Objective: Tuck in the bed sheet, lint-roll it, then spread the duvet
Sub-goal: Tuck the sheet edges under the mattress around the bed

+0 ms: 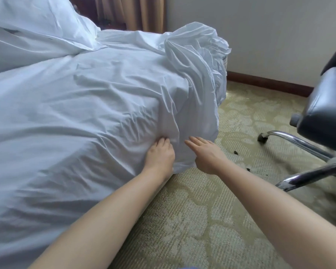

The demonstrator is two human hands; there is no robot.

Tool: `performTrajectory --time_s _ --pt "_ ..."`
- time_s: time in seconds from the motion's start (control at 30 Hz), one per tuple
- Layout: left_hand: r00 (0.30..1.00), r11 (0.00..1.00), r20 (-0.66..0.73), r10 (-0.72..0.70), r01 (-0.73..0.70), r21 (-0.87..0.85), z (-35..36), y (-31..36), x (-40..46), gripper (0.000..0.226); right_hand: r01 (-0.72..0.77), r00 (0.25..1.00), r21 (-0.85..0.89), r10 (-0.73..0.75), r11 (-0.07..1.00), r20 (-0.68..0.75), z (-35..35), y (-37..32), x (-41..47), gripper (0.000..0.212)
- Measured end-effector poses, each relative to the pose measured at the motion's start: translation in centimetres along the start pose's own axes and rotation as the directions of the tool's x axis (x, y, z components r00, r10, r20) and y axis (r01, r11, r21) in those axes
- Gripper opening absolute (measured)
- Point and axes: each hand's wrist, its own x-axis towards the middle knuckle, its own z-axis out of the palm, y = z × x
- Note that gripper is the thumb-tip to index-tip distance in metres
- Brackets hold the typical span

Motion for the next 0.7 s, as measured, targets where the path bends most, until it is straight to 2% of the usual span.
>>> performTrajectory --time_s 0.1,0.23,0.33,0.43,0.5,0.53,0.57,0.63,0.7 --pt "0.999 0.999 0.032 0.006 -0.005 -0.031 1.3 0.4 0.8 0.062 0.025 0.997 -0.084 -0.019 0.996 0.073 0.7 1.0 1.1 0.075" --pt "0.999 0.991 0.039 0.033 -0.028 -0.128 2.1 0.4 1.5 0.065 0.154 0.972 -0.210 -0.110 0.966 0.207 0.6 1.0 3.5 0.075" --pt "0.999 0.975 0.047 0.008 0.003 -0.222 2.5 -0.1 1.3 0.063 0.272 0.940 -0.254 -0.200 0.928 0.278 0.3 0.6 5.6 0.080" --pt "0.998 0.956 0.066 -0.004 0.024 -0.293 3.2 -0.2 1.0 0.065 0.319 0.917 -0.247 -0.233 0.915 0.323 1.7 0.5 7.1 0.081" --pt "0.999 0.938 0.039 -0.021 0.033 -0.344 4.0 -0.3 1.6 0.068 0.348 0.910 -0.242 -0.265 0.906 0.319 2.8 0.8 8.2 0.077" --pt "0.998 0.923 -0.031 -0.052 0.036 -0.384 4.9 -0.4 2.3 0.064 0.367 0.907 -0.233 -0.290 0.901 0.305 3.3 1.1 8.7 0.075" --pt "0.989 0.902 -0.113 -0.092 0.035 -0.430 5.9 -0.4 2.9 0.052 0.386 0.905 -0.225 -0.321 0.895 0.278 3.9 1.5 9.3 0.074" --pt "0.970 0.868 -0.169 -0.174 0.070 -0.492 7.1 -0.3 3.5 0.033 0.421 0.899 -0.188 -0.381 0.887 0.214 5.3 2.3 10.2 0.074" --pt "0.969 0.860 -0.152 -0.195 0.094 -0.502 8.0 0.4 3.7 0.041 0.451 0.892 -0.151 -0.440 0.880 0.102 6.9 2.9 10.7 0.075"
